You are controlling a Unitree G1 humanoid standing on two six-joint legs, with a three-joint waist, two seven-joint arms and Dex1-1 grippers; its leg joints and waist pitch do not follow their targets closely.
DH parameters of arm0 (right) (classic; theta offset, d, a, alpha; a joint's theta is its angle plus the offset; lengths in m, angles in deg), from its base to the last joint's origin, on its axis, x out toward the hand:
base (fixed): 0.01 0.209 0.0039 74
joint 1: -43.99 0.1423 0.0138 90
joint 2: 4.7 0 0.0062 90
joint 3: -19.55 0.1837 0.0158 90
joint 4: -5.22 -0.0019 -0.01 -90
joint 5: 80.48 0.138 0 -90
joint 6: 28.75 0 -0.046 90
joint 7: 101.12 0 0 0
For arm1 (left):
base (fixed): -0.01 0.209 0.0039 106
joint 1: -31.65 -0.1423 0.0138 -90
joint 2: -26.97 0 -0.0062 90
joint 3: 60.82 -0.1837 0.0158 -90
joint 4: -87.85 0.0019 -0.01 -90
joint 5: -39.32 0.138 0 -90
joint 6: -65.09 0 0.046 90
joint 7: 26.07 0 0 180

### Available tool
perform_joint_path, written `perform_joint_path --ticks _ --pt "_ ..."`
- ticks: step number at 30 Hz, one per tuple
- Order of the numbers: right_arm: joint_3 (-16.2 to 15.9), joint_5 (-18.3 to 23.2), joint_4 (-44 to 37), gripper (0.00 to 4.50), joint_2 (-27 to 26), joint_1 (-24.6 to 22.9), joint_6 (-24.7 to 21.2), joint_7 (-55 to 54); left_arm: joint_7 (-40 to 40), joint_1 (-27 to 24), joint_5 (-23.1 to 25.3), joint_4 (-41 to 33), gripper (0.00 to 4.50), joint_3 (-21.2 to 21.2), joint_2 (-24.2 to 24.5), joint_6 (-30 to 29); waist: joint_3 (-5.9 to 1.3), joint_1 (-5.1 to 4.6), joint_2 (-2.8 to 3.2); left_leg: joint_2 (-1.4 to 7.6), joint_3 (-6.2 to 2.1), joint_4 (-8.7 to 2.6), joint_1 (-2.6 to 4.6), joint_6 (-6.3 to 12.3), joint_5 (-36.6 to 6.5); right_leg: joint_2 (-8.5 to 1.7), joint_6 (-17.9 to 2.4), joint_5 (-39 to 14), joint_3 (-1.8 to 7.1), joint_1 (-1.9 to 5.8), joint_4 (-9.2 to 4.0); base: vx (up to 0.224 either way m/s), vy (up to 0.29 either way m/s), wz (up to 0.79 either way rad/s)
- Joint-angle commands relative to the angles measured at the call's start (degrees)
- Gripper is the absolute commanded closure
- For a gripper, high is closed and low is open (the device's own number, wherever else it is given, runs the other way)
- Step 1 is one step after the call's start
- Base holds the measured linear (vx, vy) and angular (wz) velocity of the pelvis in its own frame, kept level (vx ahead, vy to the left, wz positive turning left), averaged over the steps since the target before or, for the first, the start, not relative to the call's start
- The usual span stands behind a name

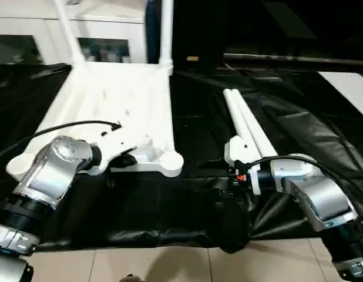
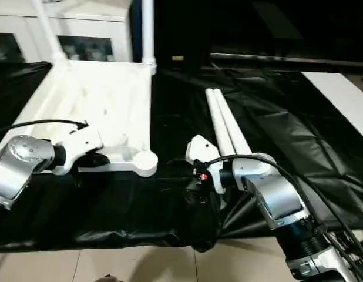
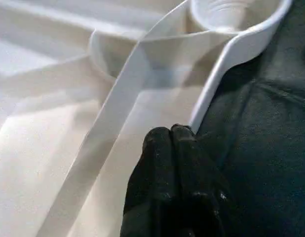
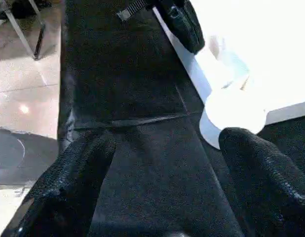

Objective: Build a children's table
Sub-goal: Rotate table base

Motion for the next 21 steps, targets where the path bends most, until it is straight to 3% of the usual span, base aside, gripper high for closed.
perform_joint_path --ticks 1,3,6,8,9,12,15,16,17,18,19,21 --pt "0.38 -0.45 -0.31 0.67 0.67 -0.34 0.56 -0.43 1.27 -0.89 -1.49 -1.71 4.48 -0.80 -1.53 -5.29 -3.38 0.10 0.82 1.67 -0.73 -3.99 0.52 -1.33 -16.03 -4.52 -10.25 -14.27 3.08 2.05 -5.39 0.000 0.000 0.00" --pt "0.61 -0.46 0.10 0.67 0.89 -0.43 1.03 -0.35 0.80 -1.06 -1.70 -2.83 4.48 -1.15 -2.36 -5.75 -3.32 0.25 0.29 1.65 -0.72 -4.00 0.39 -0.98 -15.64 -4.60 -9.97 -15.19 3.08 2.11 -5.47 0.000 0.000 0.00" --pt "0.79 -0.47 0.63 0.67 1.05 -0.46 1.52 -0.26 -0.05 -1.49 -1.11 -3.71 4.48 -1.85 -2.66 -2.22 -3.36 0.73 0.48 1.70 -0.74 -3.96 0.29 -0.42 -14.68 -4.74 -9.40 -15.71 3.12 2.02 -5.61 0.000 0.000 0.00" --pt "1.09 -0.62 1.43 0.67 0.71 0.12 2.28 -0.74 1.59 -2.90 -4.57 -6.51 4.48 0.21 -2.79 3.54 -3.54 0.83 0.37 1.78 -0.75 -3.96 0.18 -0.40 -13.76 -4.71 -9.45 -13.75 3.11 2.16 -5.36 0.000 0.000 0.00" --pt "1.63 -0.92 2.79 0.67 -0.15 1.14 3.26 -2.00 3.03 -3.52 -6.90 -8.77 4.28 1.77 -2.74 4.16 -3.64 0.94 0.17 1.80 -0.77 -3.90 0.00 -0.26 -12.72 -4.90 -9.95 -12.10 3.09 2.24 -5.14 0.000 0.000 0.00" --pt "2.70 -1.21 4.68 0.67 -1.83 2.97 2.88 -4.96 4.57 -3.78 -7.87 -11.03 4.06 2.89 -1.41 2.05 -3.73 0.73 0.27 1.66 -0.56 -3.86 -0.12 -0.43 -11.29 -4.51 -11.19 -9.05 3.00 2.12 -4.69 0.000 0.000 0.00" --pt "5.12 -4.99 11.37 0.67 -5.85 7.74 2.49 -17.24 5.66 -4.04 -9.41 -13.62 3.76 5.71 0.41 -0.68 -3.44 0.18 0.30 1.39 -0.47 -3.89 -0.01 -1.80 -11.66 -4.49 -10.64 -11.89 2.97 1.83 -4.81 0.000 0.000 0.00" --pt "6.20 -5.73 14.56 0.40 -7.05 9.81 1.16 -21.42 5.34 -4.05 -10.42 -13.92 3.64 6.74 0.53 -1.02 -3.34 0.08 0.82 1.35 -0.45 -3.87 0.17 -2.37 -12.57 -4.44 -10.23 -13.46 3.05 1.77 -5.00 0.000 0.000 0.00" --pt "7.09 -6.59 18.20 0.34 -7.92 12.06 -0.13 -25.56 4.75 -4.02 -11.40 -14.00 3.60 7.66 0.16 -0.99 -3.33 -0.12 0.70 1.29 -0.38 -3.85 0.21 -2.55 -13.00 -4.34 -10.11 -13.88 3.10 1.64 -5.09 0.000 0.000 0.00" --pt "7.72 -7.26 21.71 0.34 -8.47 14.14 -1.70 -28.81 3.85 -3.84 -12.16 -13.81 3.50 8.43 -0.62 -0.93 -3.35 -0.54 1.55 1.26 -0.44 -3.86 0.51 -3.55 -14.08 -4.12 -10.67 -13.85 3.01 1.36 -5.01 0.000 0.000 0.00" --pt "9.32 -7.87 28.92 0.28 -9.29 17.78 -3.25 -34.86 2.11 -3.48 -13.29 -13.69 3.37 8.97 -2.50 -1.03 -3.50 -0.61 1.11 1.24 -0.39 -3.72 0.67 -4.09 -14.66 -4.06 -11.21 -13.17 2.98 1.50 -4.92 0.000 0.000 0.00" --pt "10.20 -7.75 32.12 0.14 -9.62 19.21 -3.80 -37.11 1.38 -3.33 -13.53 -13.83 3.27 8.86 -3.38 -1.52 -3.47 -0.29 1.04 1.21 -0.06 -3.52 0.85 -4.04 -14.50 -4.02 -11.53 -11.71 3.22 1.31 -4.98 0.000 0.000 0.00"
